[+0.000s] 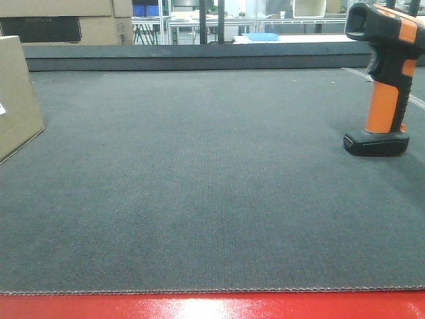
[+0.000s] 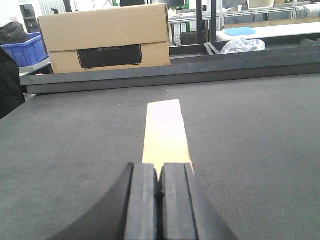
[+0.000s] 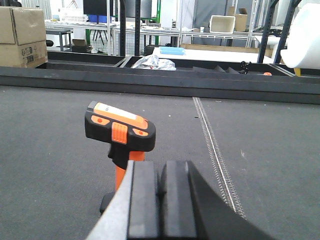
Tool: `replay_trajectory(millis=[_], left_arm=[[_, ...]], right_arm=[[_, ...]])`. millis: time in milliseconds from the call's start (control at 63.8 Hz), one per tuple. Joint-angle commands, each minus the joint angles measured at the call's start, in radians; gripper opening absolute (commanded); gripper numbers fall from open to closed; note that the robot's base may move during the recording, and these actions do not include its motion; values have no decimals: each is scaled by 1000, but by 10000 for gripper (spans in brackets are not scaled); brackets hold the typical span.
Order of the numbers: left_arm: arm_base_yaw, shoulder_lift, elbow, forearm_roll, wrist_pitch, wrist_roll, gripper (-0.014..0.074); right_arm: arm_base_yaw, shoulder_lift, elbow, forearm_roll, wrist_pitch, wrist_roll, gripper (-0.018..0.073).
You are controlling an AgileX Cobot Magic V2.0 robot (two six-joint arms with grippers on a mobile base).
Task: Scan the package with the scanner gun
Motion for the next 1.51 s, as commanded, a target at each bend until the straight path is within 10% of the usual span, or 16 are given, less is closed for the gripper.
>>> replay_trajectory(millis=[0,141,376,1490], left_arm=[[-4,-35,1,0,8,-5,-111],[31,-173,71,0,157,-5,-111],[43,-416,287,-5,32,-7,-111],[43,-416,327,-12,-28,-96,-111]], right_arm=[[2,-2,1,-8,-15,-4,-162],[2,-2,1,-8,-15,-4,-162],[2,-2,1,-8,-15,-4,-162],[2,-1,1,-8,-15,-4,-162]])
